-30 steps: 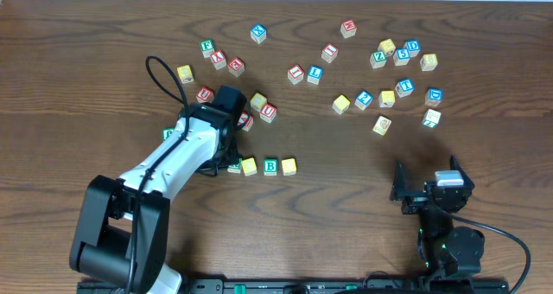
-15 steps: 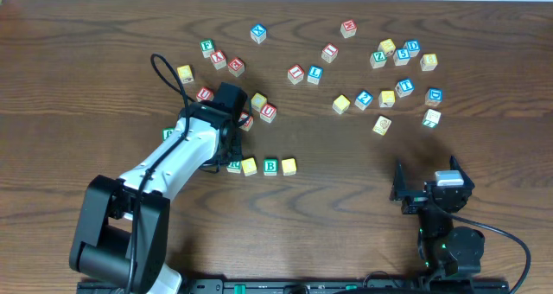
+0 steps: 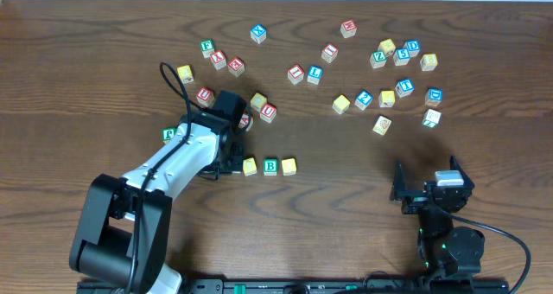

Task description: Spell out ROBOT

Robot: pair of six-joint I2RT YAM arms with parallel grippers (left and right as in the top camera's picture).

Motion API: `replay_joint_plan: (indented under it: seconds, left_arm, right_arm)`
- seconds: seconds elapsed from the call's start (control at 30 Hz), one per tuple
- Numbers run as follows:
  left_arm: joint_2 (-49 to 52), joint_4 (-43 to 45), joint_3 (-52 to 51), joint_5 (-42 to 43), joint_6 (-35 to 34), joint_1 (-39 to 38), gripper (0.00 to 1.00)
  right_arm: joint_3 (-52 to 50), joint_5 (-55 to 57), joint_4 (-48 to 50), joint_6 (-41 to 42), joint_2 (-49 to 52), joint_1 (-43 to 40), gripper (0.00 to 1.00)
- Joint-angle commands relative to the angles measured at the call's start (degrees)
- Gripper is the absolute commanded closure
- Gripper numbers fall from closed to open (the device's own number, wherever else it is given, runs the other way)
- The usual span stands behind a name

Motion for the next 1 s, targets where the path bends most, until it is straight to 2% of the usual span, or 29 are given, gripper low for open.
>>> replay_joint_plan:
  seconds: [0.0,0.97]
  left_arm:
    - [0.3,1.1,-0.4,2.2,2.4,0.2,0.92]
    - [0.3,2.2,-0.4,5.2,4.5,-0.8,0.92]
  right_arm:
    - [-0.1,0.5,-0.3,0.5,-0.3,-0.3,0.01]
    - [-0.1,0.5,-0.2,0.5,-0.3,-0.3,0.01]
